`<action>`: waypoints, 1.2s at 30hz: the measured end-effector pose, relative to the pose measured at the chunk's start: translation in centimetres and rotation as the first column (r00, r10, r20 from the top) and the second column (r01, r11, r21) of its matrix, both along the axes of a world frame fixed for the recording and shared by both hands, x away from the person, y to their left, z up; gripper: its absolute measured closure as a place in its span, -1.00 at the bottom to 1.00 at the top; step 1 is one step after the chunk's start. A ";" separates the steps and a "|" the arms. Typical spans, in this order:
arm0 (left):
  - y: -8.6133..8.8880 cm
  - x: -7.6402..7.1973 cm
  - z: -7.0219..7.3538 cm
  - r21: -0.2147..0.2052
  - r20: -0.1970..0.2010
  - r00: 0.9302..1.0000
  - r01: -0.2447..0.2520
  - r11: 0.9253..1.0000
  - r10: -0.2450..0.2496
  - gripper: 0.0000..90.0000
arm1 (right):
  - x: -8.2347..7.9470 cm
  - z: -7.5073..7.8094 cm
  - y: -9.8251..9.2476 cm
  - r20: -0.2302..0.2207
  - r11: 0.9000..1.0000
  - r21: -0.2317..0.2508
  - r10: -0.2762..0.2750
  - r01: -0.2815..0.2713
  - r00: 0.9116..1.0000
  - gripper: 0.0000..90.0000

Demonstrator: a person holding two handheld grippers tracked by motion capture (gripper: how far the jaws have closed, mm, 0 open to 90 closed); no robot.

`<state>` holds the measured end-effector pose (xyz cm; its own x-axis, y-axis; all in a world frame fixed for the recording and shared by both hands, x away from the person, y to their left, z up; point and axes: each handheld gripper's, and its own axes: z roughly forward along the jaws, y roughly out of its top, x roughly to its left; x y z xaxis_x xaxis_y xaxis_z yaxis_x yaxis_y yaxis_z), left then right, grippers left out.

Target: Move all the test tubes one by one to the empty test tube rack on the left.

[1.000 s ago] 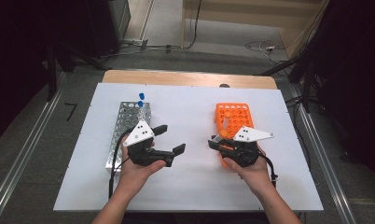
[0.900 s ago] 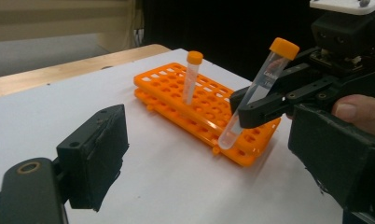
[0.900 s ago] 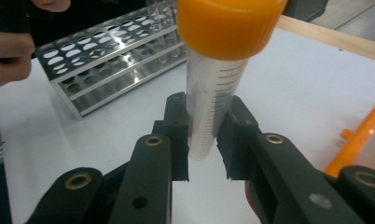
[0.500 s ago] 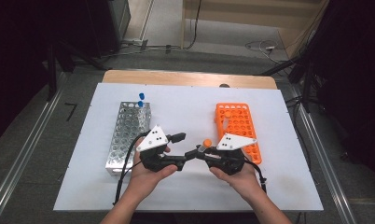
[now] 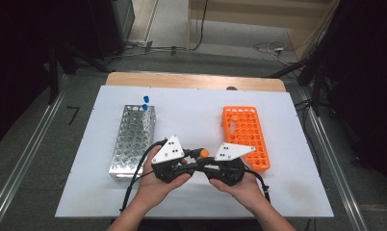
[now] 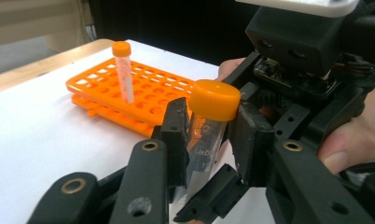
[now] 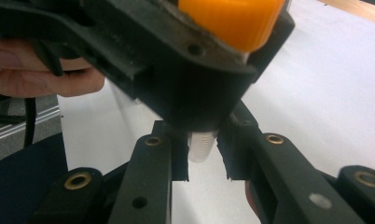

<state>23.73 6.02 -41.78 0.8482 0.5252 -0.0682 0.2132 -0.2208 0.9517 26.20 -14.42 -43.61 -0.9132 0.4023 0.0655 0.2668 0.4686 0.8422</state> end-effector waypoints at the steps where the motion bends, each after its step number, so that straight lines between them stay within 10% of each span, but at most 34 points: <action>1: 0.1 0.0 0.0 -0.002 0.002 1.000 -0.003 1.000 0.003 0.57 | 0.0 0.0 0.0 -0.003 1.000 0.003 0.001 -0.001 1.000 0.61; 7: 0.8 0.3 0.3 -0.033 0.008 0.999 -0.037 0.999 0.037 0.58 | 0.2 0.1 -0.4 0.000 1.000 0.027 -0.002 0.002 1.000 0.51; 15: 3.8 1.3 1.3 -0.059 0.021 0.987 -0.159 0.986 0.160 0.58 | 1.5 0.3 -2.7 -0.004 0.996 0.090 -0.028 0.028 1.000 -0.17; 25: 9.5 3.4 1.8 -0.119 0.011 0.938 -0.344 0.932 0.347 0.58 | 3.9 0.4 -7.3 -0.023 0.986 0.139 -0.092 0.095 0.995 -0.93; 36: 12.9 4.8 1.2 -0.146 0.010 0.879 -0.471 0.870 0.477 0.58 | 4.7 -0.4 -9.5 -0.028 0.981 0.133 -0.141 0.143 0.990 -0.97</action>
<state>28.56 18.88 -40.61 0.5036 0.8532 -0.1358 0.2168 0.0273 0.9758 30.89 -23.94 -43.98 -0.8456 0.5140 0.1439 0.3382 0.3075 0.8894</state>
